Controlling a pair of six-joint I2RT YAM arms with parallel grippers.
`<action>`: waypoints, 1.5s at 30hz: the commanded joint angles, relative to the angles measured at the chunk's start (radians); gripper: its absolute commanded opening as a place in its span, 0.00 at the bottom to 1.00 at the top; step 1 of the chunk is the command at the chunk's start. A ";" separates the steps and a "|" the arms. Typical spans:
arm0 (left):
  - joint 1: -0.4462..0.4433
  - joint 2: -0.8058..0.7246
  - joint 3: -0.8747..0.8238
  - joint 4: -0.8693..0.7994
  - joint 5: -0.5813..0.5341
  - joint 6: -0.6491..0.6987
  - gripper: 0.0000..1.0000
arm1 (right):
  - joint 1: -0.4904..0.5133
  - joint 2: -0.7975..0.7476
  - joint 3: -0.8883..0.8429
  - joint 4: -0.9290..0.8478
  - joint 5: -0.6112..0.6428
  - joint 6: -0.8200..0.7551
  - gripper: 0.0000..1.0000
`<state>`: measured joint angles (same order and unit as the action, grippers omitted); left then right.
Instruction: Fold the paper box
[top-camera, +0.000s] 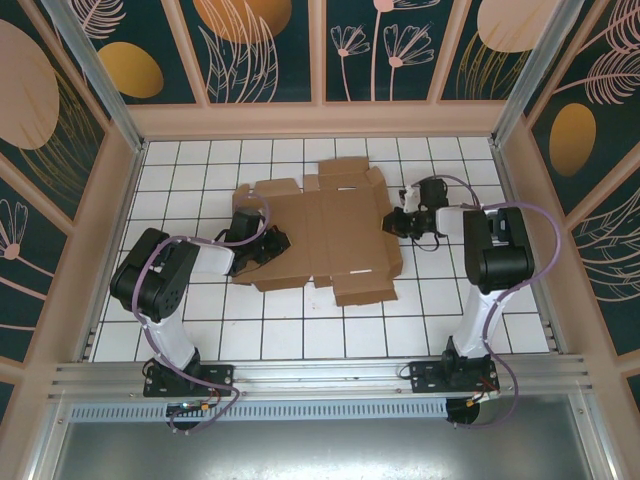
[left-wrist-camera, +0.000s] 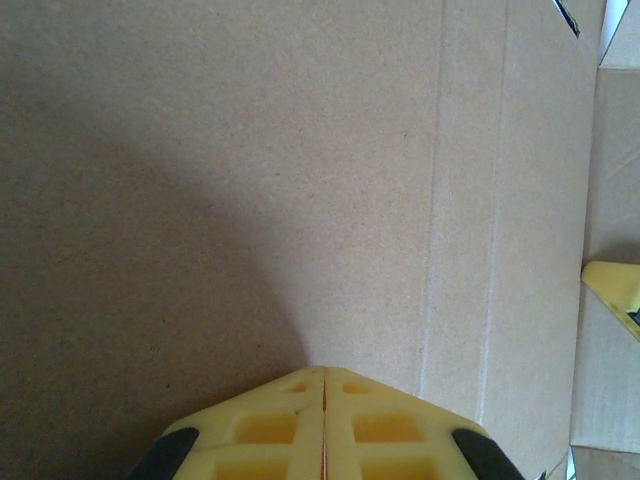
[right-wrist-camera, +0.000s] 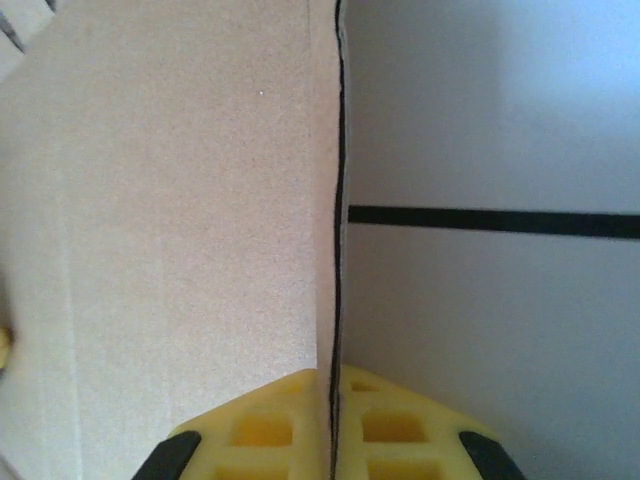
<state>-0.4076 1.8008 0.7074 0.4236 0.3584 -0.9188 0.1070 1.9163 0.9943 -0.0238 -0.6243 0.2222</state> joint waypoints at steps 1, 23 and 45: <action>-0.008 0.005 -0.029 -0.017 0.019 0.004 0.08 | -0.026 -0.036 -0.086 -0.015 -0.187 0.097 0.03; -0.008 0.092 -0.054 0.178 0.224 -0.077 0.07 | -0.027 0.027 -0.248 0.315 -0.468 0.269 0.24; -0.062 0.030 -0.076 0.184 0.227 -0.100 0.05 | 0.043 -0.269 0.063 -0.264 0.080 0.046 0.00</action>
<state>-0.4282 1.8507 0.6437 0.6304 0.5446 -1.0016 0.1364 1.6947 0.9779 -0.1192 -0.7033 0.3264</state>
